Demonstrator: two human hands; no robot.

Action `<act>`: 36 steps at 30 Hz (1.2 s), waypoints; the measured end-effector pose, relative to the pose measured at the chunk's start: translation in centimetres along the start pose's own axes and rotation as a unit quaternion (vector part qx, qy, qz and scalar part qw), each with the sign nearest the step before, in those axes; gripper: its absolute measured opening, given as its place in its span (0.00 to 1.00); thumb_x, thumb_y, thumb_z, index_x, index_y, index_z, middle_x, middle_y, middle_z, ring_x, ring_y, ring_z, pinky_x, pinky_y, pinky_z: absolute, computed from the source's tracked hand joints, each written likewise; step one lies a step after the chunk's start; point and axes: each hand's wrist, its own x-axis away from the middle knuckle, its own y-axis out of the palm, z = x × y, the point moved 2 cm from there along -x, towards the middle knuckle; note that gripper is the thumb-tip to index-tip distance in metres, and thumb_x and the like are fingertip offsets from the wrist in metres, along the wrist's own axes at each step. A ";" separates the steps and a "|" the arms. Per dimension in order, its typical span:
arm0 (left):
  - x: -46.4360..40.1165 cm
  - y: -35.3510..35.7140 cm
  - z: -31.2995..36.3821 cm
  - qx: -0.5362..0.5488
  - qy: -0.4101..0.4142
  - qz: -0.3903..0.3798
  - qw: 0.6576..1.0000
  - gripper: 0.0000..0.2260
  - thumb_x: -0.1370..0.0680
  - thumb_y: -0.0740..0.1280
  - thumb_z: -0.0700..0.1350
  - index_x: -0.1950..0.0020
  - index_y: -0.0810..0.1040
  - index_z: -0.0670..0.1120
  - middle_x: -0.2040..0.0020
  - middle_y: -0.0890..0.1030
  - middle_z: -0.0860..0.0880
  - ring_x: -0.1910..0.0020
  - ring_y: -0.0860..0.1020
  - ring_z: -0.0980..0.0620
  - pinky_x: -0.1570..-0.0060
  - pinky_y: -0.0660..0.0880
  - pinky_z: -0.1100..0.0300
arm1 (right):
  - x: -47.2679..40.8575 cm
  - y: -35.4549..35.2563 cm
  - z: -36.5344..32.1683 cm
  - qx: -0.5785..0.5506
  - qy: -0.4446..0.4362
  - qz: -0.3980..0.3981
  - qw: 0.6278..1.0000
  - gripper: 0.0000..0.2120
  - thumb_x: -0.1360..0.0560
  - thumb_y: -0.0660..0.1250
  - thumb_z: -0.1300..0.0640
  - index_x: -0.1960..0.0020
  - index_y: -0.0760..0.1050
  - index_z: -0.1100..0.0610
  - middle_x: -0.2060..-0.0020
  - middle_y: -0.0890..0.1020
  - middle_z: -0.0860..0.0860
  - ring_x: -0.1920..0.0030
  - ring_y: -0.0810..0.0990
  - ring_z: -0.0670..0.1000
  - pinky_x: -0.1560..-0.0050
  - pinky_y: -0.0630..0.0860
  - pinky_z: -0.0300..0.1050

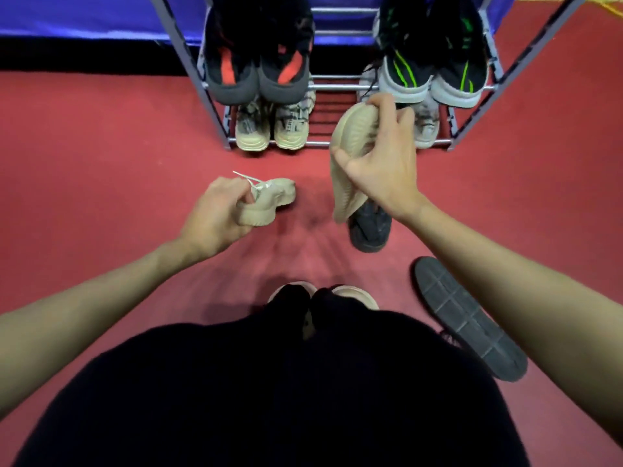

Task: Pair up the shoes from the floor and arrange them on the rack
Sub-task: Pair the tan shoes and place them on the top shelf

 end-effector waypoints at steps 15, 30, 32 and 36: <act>3.6 7.0 -7.6 -0.056 0.007 -0.155 0.986 0.20 0.39 0.78 0.41 0.53 0.74 0.40 0.47 0.73 0.41 0.50 0.69 0.42 0.53 0.71 0.50 | 6.6 10.6 8.8 -0.032 0.268 -0.127 0.955 0.41 0.40 0.78 0.52 0.35 0.64 0.66 0.42 0.74 0.64 0.45 0.75 0.60 0.41 0.74 0.53; 4.5 10.3 -8.6 0.318 -0.546 -0.085 0.770 0.20 0.34 0.78 0.45 0.47 0.78 0.38 0.55 0.81 0.44 0.60 0.80 0.46 0.58 0.79 0.52 | 6.6 12.2 9.9 -0.147 0.425 -0.237 0.861 0.24 0.28 0.67 0.48 0.41 0.74 0.65 0.50 0.81 0.58 0.57 0.80 0.56 0.67 0.77 0.45; 4.2 10.3 -8.2 0.347 -0.559 -0.070 0.750 0.14 0.33 0.76 0.39 0.53 0.76 0.37 0.63 0.79 0.44 0.68 0.78 0.47 0.62 0.79 0.53 | 6.6 11.9 9.6 -0.151 0.423 -0.241 0.860 0.24 0.28 0.67 0.49 0.41 0.74 0.66 0.51 0.80 0.59 0.57 0.79 0.56 0.65 0.77 0.47; 3.9 9.2 -7.2 0.409 -0.567 -0.085 0.710 0.11 0.33 0.73 0.40 0.58 0.73 0.41 0.68 0.75 0.46 0.72 0.72 0.51 0.72 0.73 0.61 | 6.1 11.1 8.7 -0.153 0.398 -0.224 0.876 0.19 0.26 0.65 0.52 0.43 0.74 0.67 0.53 0.79 0.59 0.57 0.78 0.56 0.58 0.76 0.52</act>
